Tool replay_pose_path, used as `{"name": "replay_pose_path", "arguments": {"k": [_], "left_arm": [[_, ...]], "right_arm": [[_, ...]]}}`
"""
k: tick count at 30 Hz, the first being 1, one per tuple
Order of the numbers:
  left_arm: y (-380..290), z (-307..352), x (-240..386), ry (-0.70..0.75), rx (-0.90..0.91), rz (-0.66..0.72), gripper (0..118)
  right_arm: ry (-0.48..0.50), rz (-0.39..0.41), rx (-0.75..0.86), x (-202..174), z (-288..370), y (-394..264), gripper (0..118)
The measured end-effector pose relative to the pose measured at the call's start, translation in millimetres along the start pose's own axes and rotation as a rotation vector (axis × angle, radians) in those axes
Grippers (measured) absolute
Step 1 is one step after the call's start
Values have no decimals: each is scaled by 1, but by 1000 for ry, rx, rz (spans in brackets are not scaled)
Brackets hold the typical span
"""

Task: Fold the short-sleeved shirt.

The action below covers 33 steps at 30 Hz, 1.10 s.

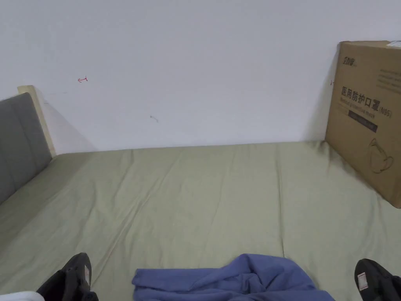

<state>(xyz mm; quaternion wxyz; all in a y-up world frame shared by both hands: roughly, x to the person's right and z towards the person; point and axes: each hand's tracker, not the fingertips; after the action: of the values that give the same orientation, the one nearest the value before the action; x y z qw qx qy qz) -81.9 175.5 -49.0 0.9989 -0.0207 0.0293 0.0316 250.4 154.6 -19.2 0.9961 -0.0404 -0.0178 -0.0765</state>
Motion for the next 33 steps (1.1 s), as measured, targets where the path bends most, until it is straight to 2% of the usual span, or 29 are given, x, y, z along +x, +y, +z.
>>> {"name": "replay_pose_path", "arguments": {"k": [2, 4, 5, 7, 8, 10, 13, 15, 21, 23, 24, 26, 27, 28, 29, 31, 33], "left_arm": [[6, -16, -2, -6, -10, -15, 0], [13, -56, -8, -78, -145, -19, 1], [14, -84, -13, -124, -255, -9, 13], [5, -148, -23, -187, -527, 29, 100], [-6, -182, -29, -221, -693, 58, 118], [-37, -231, -41, -294, -859, 147, 117], [-81, -284, -44, -180, -971, 147, 117], [-109, -307, -40, -93, -1011, 59, 117], [-186, -343, -14, -158, -1151, -27, 116], [-183, -320, 5, -74, -1016, -174, 113], [-176, -310, 12, -82, -965, -181, 101], [-167, -285, 23, -126, -887, -218, 64], [-163, -276, 27, -102, -845, -262, 20], [-155, -270, 22, -199, -809, -206, 3], [-146, -260, 19, -289, -786, -59, 3], [-122, -241, 9, -258, -694, -4, 3], [-101, -217, 3, -261, -609, 35, 3]], "right_arm": [[-8, 9, 12, 1, -3, 1, 0], [-7, 15, 0, 3, -10, 1, 0], [-7, 13, -12, 4, -13, 1, 0], [-8, 2, -34, 7, -18, -1, 0], [-6, -7, -46, 9, -20, -3, 0], [-7, -20, -68, 14, -25, -9, 0], [-18, -14, -114, 20, -34, -22, 0], [-29, -6, -151, 23, -42, -30, 0], [-53, -25, -246, 33, -63, -45, 0], [-60, -23, -264, 33, -68, -48, 0], [-60, -23, -270, 33, -70, -49, 0], [-57, -17, -279, 32, -74, -51, 0], [-56, -13, -284, 31, -76, -52, 0], [-36, -21, -301, 31, -81, -51, 0], [4, -59, -327, 32, -90, -48, 0], [90, -102, -407, 38, -118, -38, 0], [112, -75, -450, 41, -154, -24, 0]]}}
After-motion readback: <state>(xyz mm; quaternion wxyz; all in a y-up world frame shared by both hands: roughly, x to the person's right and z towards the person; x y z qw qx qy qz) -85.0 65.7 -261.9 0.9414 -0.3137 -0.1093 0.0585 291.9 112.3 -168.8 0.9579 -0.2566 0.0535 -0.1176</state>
